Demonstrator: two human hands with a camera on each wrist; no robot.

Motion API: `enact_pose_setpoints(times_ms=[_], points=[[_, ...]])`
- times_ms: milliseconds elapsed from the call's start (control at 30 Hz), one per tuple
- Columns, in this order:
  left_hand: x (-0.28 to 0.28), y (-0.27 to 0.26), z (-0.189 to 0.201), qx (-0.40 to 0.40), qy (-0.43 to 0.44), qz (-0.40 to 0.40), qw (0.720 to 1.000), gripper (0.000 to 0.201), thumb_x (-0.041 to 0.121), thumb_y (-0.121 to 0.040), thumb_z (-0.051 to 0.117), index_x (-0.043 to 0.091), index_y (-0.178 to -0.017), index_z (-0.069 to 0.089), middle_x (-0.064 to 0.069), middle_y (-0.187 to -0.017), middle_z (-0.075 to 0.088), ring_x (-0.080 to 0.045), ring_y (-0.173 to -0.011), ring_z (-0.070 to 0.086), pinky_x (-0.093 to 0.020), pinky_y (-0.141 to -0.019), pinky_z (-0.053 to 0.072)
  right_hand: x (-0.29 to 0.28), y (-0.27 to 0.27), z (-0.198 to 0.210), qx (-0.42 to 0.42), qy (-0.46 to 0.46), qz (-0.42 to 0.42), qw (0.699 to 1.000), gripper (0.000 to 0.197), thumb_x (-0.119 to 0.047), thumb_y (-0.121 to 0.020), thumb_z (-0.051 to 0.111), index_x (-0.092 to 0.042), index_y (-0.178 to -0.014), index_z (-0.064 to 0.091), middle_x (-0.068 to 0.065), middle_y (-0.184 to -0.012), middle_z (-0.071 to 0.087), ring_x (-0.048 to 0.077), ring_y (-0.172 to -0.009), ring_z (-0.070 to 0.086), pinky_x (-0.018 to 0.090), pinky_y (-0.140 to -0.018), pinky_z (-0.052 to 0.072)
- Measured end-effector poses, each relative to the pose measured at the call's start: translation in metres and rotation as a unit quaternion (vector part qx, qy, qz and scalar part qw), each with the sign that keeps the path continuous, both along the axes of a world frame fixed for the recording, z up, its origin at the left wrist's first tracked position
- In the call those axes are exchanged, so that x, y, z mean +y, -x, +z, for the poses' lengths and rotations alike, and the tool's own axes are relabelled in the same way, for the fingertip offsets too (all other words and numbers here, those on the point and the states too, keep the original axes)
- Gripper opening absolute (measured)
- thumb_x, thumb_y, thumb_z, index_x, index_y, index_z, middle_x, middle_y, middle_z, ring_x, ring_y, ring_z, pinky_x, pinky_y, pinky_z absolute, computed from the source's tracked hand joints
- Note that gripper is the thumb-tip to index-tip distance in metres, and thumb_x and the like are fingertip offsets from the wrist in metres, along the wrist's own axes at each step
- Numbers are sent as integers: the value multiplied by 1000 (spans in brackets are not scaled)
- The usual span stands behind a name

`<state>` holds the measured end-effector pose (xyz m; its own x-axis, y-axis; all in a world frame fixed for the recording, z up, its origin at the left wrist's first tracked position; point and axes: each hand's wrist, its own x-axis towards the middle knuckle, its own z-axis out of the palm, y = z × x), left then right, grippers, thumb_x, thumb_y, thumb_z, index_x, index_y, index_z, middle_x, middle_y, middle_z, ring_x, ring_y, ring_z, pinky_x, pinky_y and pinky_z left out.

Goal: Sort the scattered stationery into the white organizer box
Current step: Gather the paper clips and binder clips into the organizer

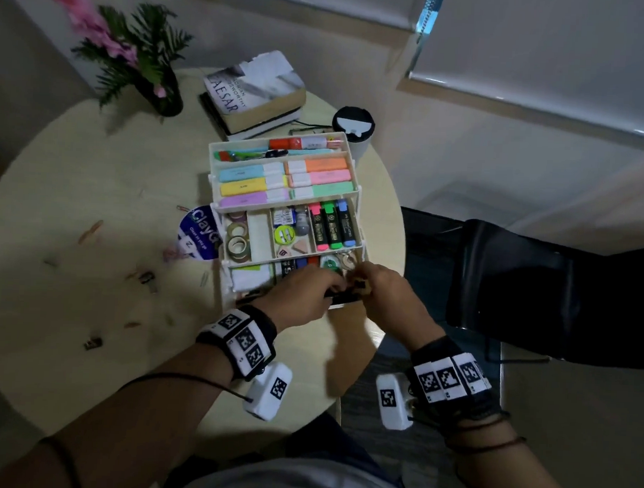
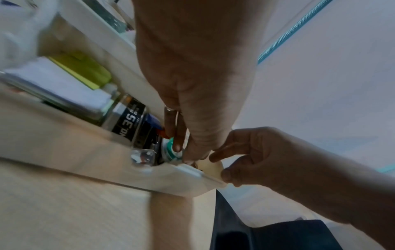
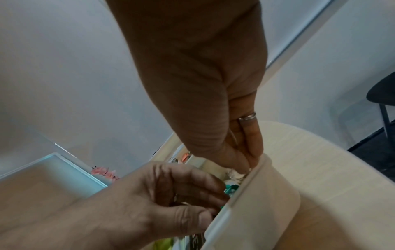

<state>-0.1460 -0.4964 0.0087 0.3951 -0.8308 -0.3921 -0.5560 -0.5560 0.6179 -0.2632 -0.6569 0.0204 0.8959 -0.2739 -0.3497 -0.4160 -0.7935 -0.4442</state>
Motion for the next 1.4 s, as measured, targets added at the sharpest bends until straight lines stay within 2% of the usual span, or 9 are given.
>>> enact_pose_setpoints(times_ms=[200, 400, 500, 667, 833, 1033, 1133, 1300, 1400], points=[[62, -13, 10, -2, 87, 68, 994, 29, 16, -97, 69, 23, -125, 73, 3, -122, 74, -16, -106, 67, -23, -82, 45, 27, -17, 20, 19, 34, 63, 997, 33, 2, -85, 64, -16, -112, 69, 14, -110, 73, 37, -97, 69, 40, -73, 53], [159, -39, 9, -32, 121, 157, 980, 25, 5, -92, 62, 19, -107, 77, 1, -107, 75, -19, -97, 67, -40, -80, 57, 114, -69, 34, 8, 13, 218, 976, 24, -3, -87, 68, -23, -99, 73, -8, -90, 68, 16, -80, 68, 10, -61, 38], [219, -52, 5, -62, 117, 196, 972, 22, 7, -92, 62, 19, -106, 75, 1, -105, 72, -19, -100, 62, -39, -81, 53, 165, -100, 29, 8, -17, 270, 963, 23, -5, -87, 67, -25, -98, 73, -4, -95, 74, 18, -82, 71, 28, -67, 50], [322, -65, -19, -83, 56, 297, 950, 23, 9, -92, 65, 18, -111, 73, -1, -110, 71, -23, -104, 64, -39, -85, 55, 241, -152, 12, -10, -9, 263, 965, 21, -6, -90, 68, -13, -109, 74, 7, -104, 77, 26, -91, 73, 27, -73, 46], [397, -66, -52, -59, -20, 433, 899, 29, 25, -87, 77, 17, -114, 68, -1, -109, 64, -26, -100, 65, -40, -83, 56, 292, -200, -13, -8, 10, 173, 985, 9, -24, -91, 69, -17, -88, 64, 3, -86, 72, 26, -81, 68, 33, -67, 52], [406, -74, -68, -37, -41, 431, 901, 50, 50, -80, 78, 12, -107, 61, -5, -108, 59, -26, -96, 62, -36, -73, 51, 318, -234, -42, 2, 47, 151, 987, 37, -42, -91, 72, -10, -107, 64, 9, -98, 70, 30, -91, 67, 38, -74, 53], [394, -81, -69, -53, -66, 387, 918, 44, 42, -84, 77, 11, -105, 55, -11, -110, 58, -33, -91, 64, -33, -65, 43, 323, -242, -54, 13, 66, 140, 988, 43, -47, -91, 71, -8, -110, 63, 11, -99, 71, 32, -92, 68, 36, -73, 51], [388, -90, -70, -12, -63, 364, 929, 25, 19, -91, 69, 6, -107, 54, -18, -118, 57, -40, -104, 62, -40, -78, 48, 335, -245, -68, 22, 72, 118, 990, 43, -43, -90, 74, -7, -110, 63, 13, -100, 70, 34, -92, 67, 36, -71, 51], [391, -93, -69, 4, -63, 357, 932, 26, 20, -85, 72, 12, -96, 51, -16, -112, 58, -39, -100, 62, -35, -73, 43, 341, -245, -74, 26, 71, 112, 991, 39, -36, -90, 73, -4, -110, 64, 16, -100, 70, 37, -92, 67, 41, -74, 55]])
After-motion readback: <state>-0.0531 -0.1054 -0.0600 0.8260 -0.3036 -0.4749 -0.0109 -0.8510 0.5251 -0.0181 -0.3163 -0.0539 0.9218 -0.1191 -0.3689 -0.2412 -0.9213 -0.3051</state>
